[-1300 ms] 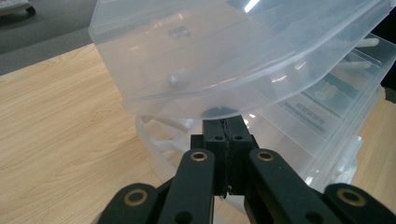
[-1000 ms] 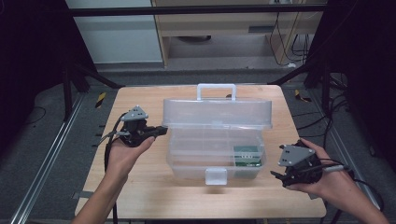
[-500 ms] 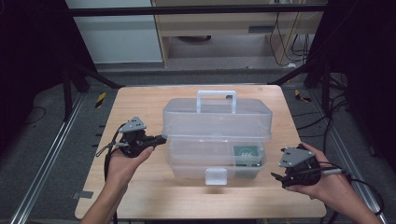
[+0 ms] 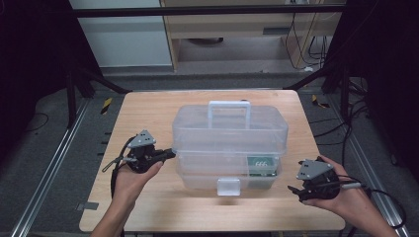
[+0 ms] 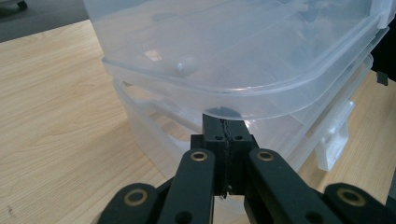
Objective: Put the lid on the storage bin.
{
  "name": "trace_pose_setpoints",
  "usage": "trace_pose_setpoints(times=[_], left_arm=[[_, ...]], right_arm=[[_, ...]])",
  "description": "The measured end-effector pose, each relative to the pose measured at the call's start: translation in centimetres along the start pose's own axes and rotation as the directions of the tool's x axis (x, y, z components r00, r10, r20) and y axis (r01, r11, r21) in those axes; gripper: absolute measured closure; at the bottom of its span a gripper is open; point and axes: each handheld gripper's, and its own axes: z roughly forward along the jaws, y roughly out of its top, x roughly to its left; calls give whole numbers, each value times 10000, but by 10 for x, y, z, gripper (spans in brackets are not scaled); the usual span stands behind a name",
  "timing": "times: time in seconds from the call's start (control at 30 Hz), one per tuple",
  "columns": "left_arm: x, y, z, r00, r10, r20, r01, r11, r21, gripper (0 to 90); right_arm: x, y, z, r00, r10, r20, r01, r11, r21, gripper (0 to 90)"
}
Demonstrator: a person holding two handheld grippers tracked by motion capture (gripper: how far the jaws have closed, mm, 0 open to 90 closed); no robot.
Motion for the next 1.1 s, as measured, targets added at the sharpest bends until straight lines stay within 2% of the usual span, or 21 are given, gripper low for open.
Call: trace_pose_setpoints(times=[0.8, 1.1], left_arm=[[-4, -17, 5, 9988, 499, -1, -499, 9978, 427, 900], [-5, -25, 8, 9989, 464, 86, -468, 9976, 502, 900]], right_arm=[[0, -14, 6, 9994, 356, -16, -356, 9993, 130, 187], [1, -16, 8, 9993, 380, -31, -380, 9991, 172, 186]])
